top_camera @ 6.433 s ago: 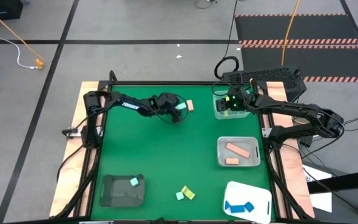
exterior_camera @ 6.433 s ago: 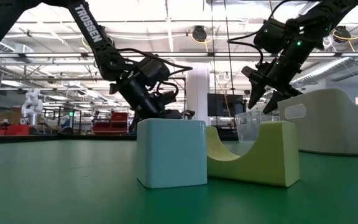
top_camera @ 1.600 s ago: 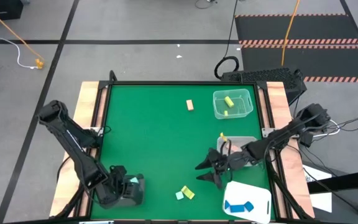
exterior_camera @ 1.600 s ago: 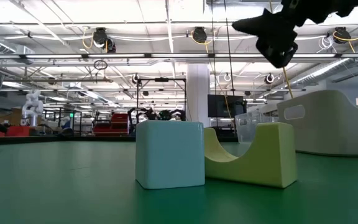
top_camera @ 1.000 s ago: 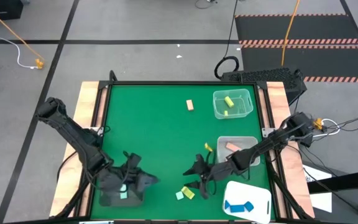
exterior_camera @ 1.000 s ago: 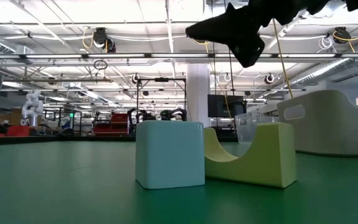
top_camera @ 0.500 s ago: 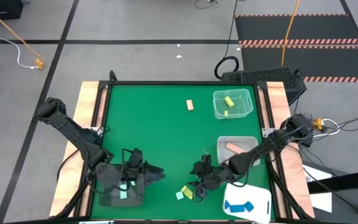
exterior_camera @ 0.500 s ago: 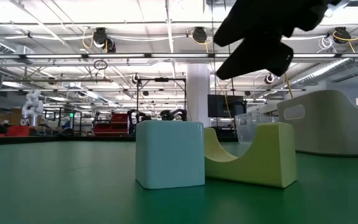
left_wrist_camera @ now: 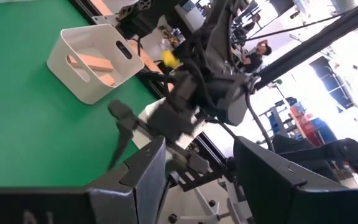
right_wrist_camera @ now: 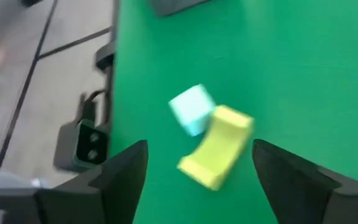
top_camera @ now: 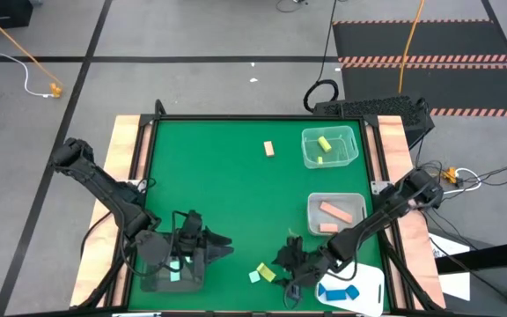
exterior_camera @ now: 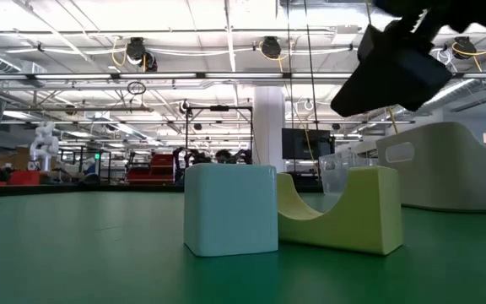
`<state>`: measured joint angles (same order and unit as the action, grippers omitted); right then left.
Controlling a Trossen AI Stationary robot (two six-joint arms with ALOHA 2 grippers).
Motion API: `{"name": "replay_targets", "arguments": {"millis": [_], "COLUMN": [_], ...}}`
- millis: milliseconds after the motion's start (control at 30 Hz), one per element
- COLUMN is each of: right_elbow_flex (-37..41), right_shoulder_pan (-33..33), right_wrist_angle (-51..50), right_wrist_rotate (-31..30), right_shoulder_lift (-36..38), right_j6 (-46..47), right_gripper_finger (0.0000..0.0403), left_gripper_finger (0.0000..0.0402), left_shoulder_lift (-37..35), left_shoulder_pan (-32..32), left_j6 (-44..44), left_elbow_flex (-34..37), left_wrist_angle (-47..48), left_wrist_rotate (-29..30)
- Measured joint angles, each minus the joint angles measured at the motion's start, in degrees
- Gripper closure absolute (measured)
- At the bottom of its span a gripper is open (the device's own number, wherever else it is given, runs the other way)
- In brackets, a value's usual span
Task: Sort & place blocks by color
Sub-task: Put the green block into the transparent bin
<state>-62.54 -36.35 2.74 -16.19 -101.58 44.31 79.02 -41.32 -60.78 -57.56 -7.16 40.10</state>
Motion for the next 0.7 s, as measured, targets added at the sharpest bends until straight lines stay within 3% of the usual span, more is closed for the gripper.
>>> {"name": "replay_targets", "arguments": {"millis": [167,400,700], "right_elbow_flex": [0.0,0.0,0.0], "right_shoulder_pan": [-1.2,-1.3,-1.3], "right_wrist_angle": [6.0,8.7,9.3], "right_wrist_rotate": [-0.6,-6.5,-6.6], "right_shoulder_lift": [-4.1,-8.2,-12.3], "right_j6": [-3.1,-3.9,-2.2], "right_gripper_finger": [0.0104,0.0104,0.0105], "left_gripper_finger": [0.0211,0.0211,0.0211], "left_shoulder_lift": [0.0,0.0,0.0], "left_shoulder_pan": [-0.2,-0.3,-0.3], "left_j6": [0.6,1.2,2.5], "left_elbow_flex": [0.0,0.0,0.0], "left_wrist_angle": [0.0,0.1,0.2], "left_wrist_rotate": [0.0,-0.2,-1.5]}}
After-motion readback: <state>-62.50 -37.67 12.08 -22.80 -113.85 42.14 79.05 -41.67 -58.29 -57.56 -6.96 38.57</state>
